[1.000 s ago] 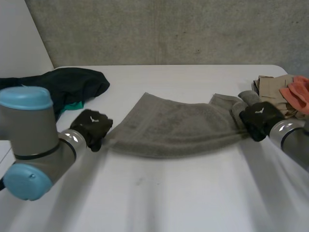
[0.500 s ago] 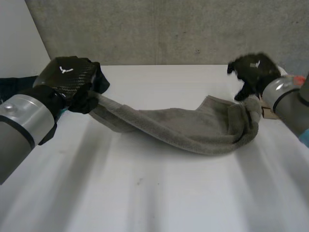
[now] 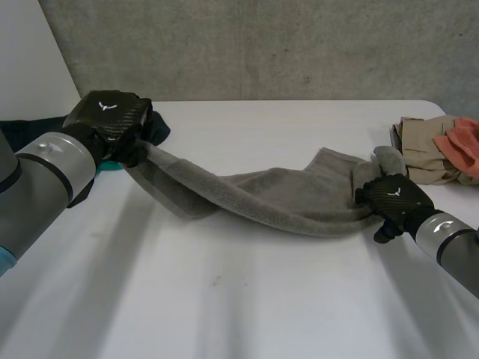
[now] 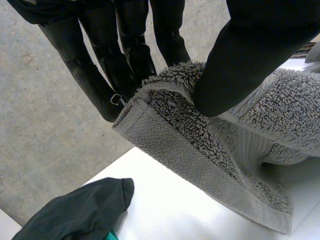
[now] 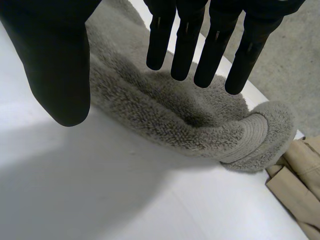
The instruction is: Fold the laundry.
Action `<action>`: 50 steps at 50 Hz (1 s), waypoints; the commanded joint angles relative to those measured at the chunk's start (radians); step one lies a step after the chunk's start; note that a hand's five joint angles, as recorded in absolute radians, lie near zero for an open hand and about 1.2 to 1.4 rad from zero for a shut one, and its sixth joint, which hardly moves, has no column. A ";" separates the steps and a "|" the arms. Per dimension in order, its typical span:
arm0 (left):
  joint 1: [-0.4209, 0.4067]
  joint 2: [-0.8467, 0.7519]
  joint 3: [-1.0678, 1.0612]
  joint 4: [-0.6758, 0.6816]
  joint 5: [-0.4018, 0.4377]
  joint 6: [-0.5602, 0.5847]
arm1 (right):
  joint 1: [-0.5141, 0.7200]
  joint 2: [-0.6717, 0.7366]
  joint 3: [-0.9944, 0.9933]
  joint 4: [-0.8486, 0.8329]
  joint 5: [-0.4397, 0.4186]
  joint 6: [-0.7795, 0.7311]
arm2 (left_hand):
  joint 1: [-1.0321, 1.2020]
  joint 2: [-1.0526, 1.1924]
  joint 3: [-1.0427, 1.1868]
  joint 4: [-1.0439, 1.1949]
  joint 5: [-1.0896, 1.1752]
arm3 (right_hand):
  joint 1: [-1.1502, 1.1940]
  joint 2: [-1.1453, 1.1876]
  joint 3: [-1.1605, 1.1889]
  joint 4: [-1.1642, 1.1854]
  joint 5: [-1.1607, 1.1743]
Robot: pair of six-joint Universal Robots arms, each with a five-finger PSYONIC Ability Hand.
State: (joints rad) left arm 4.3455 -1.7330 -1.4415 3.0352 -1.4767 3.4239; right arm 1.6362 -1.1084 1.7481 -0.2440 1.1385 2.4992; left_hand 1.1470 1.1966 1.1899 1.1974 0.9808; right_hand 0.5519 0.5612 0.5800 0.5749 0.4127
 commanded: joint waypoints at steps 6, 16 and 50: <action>0.005 -0.005 0.019 -0.001 -0.004 0.000 | 0.016 0.146 -0.116 -0.023 0.033 -0.080 | 0.249 0.200 0.206 0.199 0.241 | 0.580 0.571 0.552 0.557 0.545; 0.011 0.020 -0.011 -0.044 -0.005 -0.003 | -0.016 -0.108 -0.113 -0.088 0.112 0.055 | 0.249 0.200 0.206 0.199 0.241 | 0.844 0.835 0.816 0.821 0.809; 0.013 0.270 -0.220 -0.207 0.099 -0.006 | 0.192 0.369 -0.869 0.113 0.153 0.072 | 0.249 0.200 0.206 0.199 0.241 | -0.377 -0.387 -0.405 -0.400 -0.413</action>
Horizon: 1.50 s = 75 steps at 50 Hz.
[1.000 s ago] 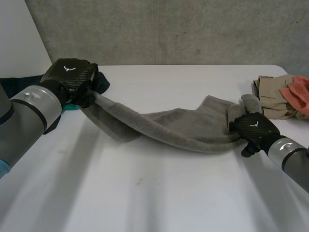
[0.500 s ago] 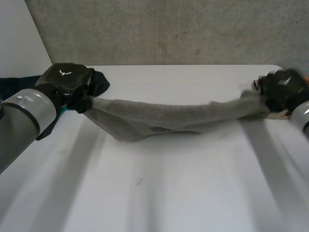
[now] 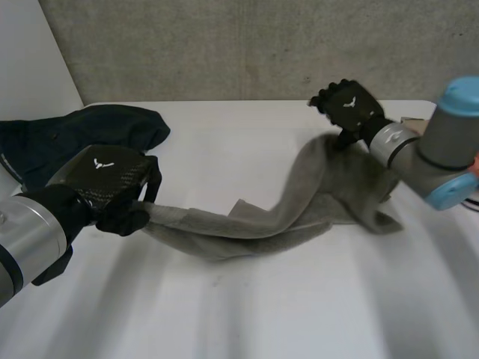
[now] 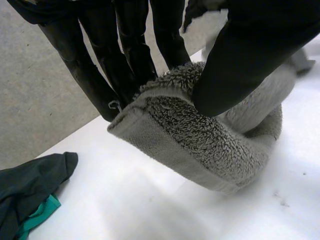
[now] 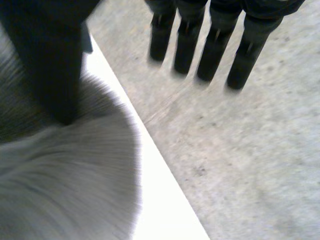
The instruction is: Fold the laundry.
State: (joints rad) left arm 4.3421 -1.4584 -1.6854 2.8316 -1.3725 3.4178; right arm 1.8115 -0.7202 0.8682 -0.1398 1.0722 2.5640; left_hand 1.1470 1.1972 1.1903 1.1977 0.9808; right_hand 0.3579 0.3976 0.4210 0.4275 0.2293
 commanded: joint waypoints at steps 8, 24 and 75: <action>0.025 -0.003 0.085 -0.001 -0.005 -0.006 | 0.023 -0.353 0.262 0.285 0.440 0.137 | 0.249 0.199 0.206 0.199 0.241 | -0.183 -0.223 -0.246 -0.253 -0.229; -0.093 0.020 0.268 0.000 -0.057 -0.091 | 0.117 -0.521 0.736 0.235 0.313 0.372 | 0.249 0.199 0.206 0.199 0.241 | -0.016 -0.056 -0.079 -0.086 -0.062; 0.059 -0.512 0.305 0.170 -0.086 0.023 | -0.015 -0.188 0.313 0.315 0.207 -0.116 | 0.249 0.199 0.206 0.199 0.241 | 1.038 0.999 0.975 0.969 0.992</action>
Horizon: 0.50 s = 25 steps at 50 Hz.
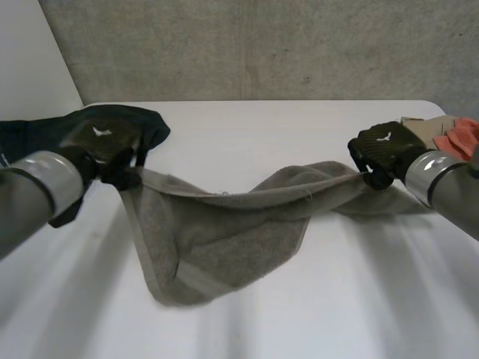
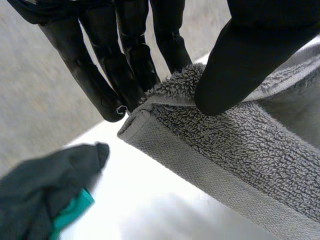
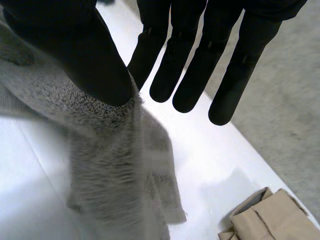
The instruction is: Fold the laundry.
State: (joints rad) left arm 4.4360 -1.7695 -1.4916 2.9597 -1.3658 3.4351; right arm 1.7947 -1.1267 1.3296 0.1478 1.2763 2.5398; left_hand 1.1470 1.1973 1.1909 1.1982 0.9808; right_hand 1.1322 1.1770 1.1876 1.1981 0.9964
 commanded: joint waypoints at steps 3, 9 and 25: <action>-0.038 -0.238 0.152 0.030 -0.116 0.004 | 0.002 0.268 -0.196 0.050 0.018 -0.064 | 0.249 0.199 0.205 0.198 0.241 | 0.255 0.210 0.200 0.189 0.216; -0.067 -0.246 0.192 -0.014 -0.138 -0.005 | -0.012 0.245 -0.245 0.171 0.118 0.170 | 0.249 0.199 0.205 0.198 0.241 | -0.485 -0.529 -0.540 -0.550 -0.523; -0.052 -0.240 0.182 0.006 -0.174 0.004 | -0.090 0.128 -0.064 0.328 0.127 0.307 | 0.249 0.199 0.205 0.198 0.241 | -0.529 -0.574 -0.584 -0.595 -0.568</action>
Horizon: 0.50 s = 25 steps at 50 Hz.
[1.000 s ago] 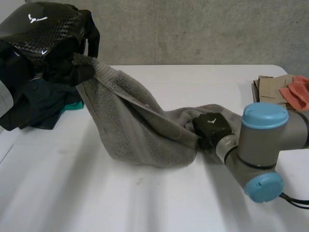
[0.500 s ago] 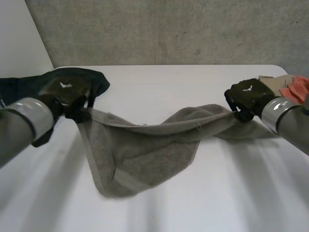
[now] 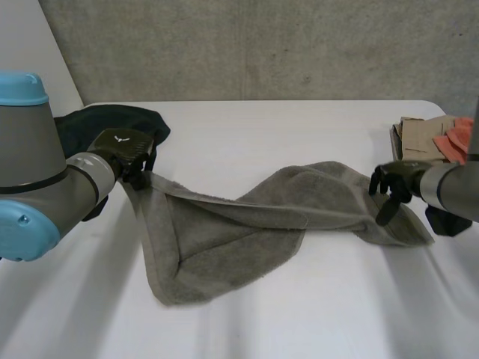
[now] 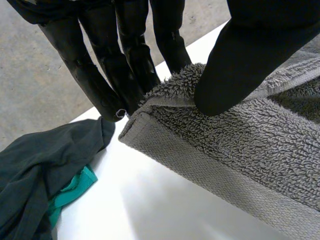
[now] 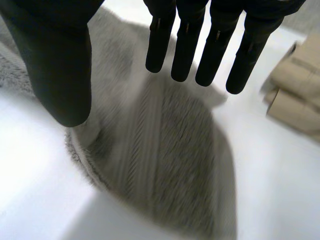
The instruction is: Fold the laundry.
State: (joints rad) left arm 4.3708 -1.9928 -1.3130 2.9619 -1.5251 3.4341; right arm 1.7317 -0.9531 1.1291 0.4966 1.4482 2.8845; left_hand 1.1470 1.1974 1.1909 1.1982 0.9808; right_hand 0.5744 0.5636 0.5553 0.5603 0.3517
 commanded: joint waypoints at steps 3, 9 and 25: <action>0.016 -0.026 0.009 0.003 -0.018 0.008 | -0.034 -0.052 0.196 -0.084 -0.045 -0.069 | 0.249 0.199 0.205 0.198 0.241 | 0.035 0.045 0.054 0.049 0.083; 0.019 -0.046 0.023 -0.001 -0.020 0.007 | -0.030 -0.053 0.331 -0.251 -0.049 -0.132 | 0.249 0.199 0.205 0.198 0.241 | 0.120 0.131 0.139 0.134 0.168; 0.036 -0.034 0.049 -0.014 -0.017 0.004 | -0.046 -0.174 0.515 -0.428 -0.169 -0.198 | 0.249 0.199 0.205 0.198 0.241 | 0.046 0.057 0.065 0.060 0.095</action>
State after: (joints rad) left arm 4.4044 -2.0344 -1.2760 2.9522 -1.5439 3.4395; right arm 1.7046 -1.0912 1.5955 0.0910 1.3497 2.7585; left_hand 1.1470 1.1974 1.1909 1.1982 0.9808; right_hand 0.5797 0.5793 0.5753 0.5787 0.3794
